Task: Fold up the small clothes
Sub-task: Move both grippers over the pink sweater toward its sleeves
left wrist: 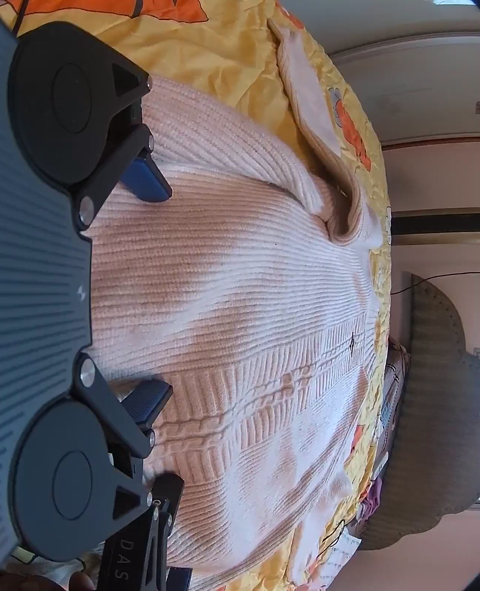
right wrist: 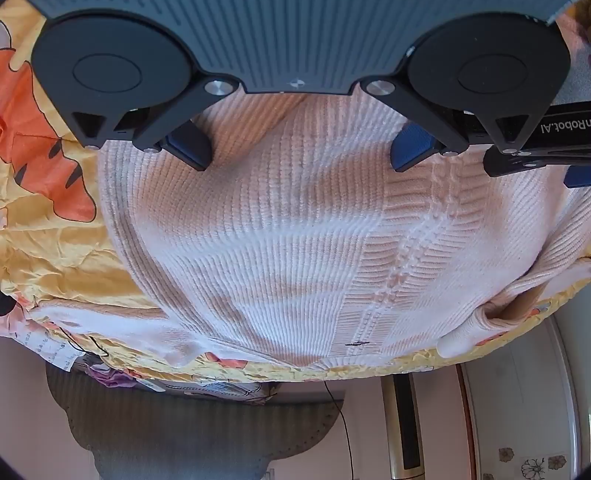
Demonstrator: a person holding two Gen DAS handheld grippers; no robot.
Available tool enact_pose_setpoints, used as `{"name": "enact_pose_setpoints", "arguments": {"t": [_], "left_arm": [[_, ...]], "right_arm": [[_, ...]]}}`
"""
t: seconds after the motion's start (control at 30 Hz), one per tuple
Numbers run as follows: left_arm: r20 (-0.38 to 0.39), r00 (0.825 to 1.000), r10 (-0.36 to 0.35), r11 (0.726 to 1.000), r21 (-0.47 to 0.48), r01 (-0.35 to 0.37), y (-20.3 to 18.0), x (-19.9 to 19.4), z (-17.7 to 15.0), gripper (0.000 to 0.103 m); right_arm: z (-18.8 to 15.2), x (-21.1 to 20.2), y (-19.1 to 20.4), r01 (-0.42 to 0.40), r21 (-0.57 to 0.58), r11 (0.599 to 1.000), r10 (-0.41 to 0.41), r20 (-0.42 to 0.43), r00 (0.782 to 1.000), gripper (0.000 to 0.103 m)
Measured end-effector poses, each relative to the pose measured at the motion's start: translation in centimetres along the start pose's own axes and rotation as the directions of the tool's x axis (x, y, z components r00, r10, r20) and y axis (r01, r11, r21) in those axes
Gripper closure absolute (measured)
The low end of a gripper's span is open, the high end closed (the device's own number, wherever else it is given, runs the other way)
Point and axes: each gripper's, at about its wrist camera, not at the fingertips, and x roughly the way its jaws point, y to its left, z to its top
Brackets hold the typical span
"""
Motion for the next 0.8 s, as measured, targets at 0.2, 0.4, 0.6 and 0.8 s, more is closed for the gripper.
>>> {"name": "enact_pose_setpoints", "arguments": {"t": [0.2,0.4,0.6,0.8], "left_arm": [[0.020,1.000,0.007,0.999,0.034,-0.008,-0.6,-0.1,-0.1,0.000],[-0.020,0.998,0.052,0.998,0.037,-0.051,-1.0,-1.4,0.4,0.000],[0.005,1.000,0.026,0.999,0.047,-0.026,-1.2,-2.5,1.5,0.000],[0.000,1.000,0.020,0.999,0.033,-0.020,-1.4,-1.8,3.5,0.000]], "right_arm": [[0.0,-0.1,-0.1,-0.006,0.008,1.000,0.006,0.001,1.000,0.001],[0.6,0.3,0.0,-0.012,-0.004,1.000,0.012,-0.034,0.999,0.001],[1.7,-0.8,-1.1,-0.015,0.040,0.999,0.017,-0.043,0.999,0.000],[3.3,-0.4,-2.0,-0.005,0.038,0.999,0.008,-0.058,0.998,0.000]]}}
